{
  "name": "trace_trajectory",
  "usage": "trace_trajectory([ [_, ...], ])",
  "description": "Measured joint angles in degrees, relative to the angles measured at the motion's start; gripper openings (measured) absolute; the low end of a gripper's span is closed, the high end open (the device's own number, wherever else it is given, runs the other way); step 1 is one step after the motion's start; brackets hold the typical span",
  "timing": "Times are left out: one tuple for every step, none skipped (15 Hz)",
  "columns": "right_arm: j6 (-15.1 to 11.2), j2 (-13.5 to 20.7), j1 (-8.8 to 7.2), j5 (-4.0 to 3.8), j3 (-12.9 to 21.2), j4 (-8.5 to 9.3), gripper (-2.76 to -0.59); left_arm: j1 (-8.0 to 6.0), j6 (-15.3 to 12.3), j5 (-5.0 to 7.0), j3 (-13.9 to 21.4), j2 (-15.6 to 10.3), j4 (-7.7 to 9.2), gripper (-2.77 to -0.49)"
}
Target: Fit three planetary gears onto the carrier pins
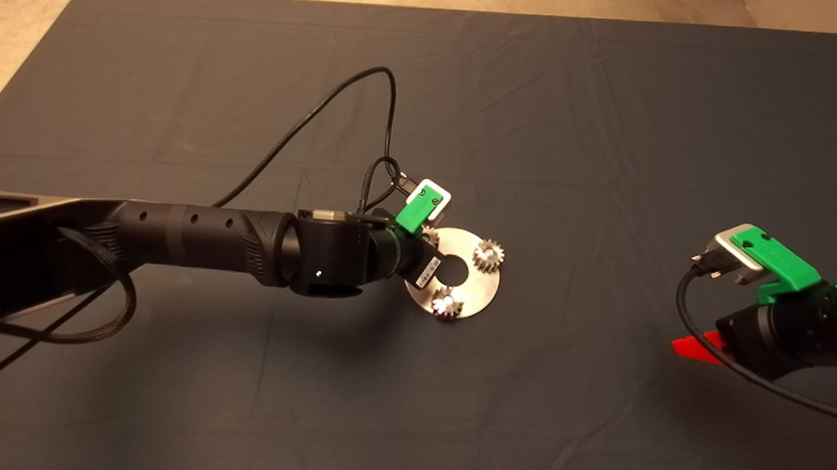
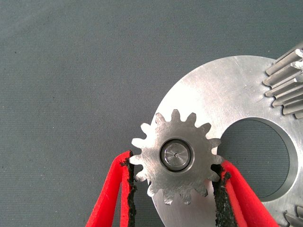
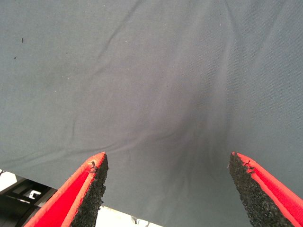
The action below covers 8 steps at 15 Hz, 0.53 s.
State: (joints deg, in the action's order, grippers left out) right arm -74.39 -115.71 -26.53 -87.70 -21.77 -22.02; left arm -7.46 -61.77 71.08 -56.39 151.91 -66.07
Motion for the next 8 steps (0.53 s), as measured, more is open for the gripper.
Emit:
trace_trajectory([
  [0.0, 0.0, 0.02, -0.04, 0.0, 0.0, -1.47, 0.0, 0.0, -0.11, 0.0, 0.0, 0.03, -2.44],
  [0.0, 0.0, 0.02, -0.01, 0.0, 0.0, -1.47, 0.0, 0.0, -0.11, 0.0, 0.0, 0.03, -2.44],
  [0.0, 0.0, 0.02, -0.01, 0.0, 0.0, -1.47, 0.0, 0.0, -0.11, 0.0, 0.0, 0.06, -2.34],
  [0.0, 0.0, 0.02, -0.01, 0.0, 0.0, -1.47, 0.0, 0.0, -0.11, 0.0, 0.0, 0.04, -2.32],
  [0.0, 0.0, 0.02, -0.01, 0.0, 0.02, -1.47, 0.0, 0.1, -0.17, -0.2, 0.0, 0.11, -2.32],
  [0.0, 0.0, 0.02, -0.01, 0.0, 0.02, -1.47, 0.0, 0.1, -0.17, -0.2, 0.0, 0.11, -2.32],
  [0.0, 0.0, 0.02, -0.01, 0.0, 0.02, -1.47, 0.0, 0.1, -0.17, -0.2, 0.0, 0.12, -2.32],
  [0.0, 0.0, -0.01, -0.01, 0.0, 0.02, -1.47, 0.0, 0.1, -0.17, -0.2, 0.0, 0.12, -2.3],
])
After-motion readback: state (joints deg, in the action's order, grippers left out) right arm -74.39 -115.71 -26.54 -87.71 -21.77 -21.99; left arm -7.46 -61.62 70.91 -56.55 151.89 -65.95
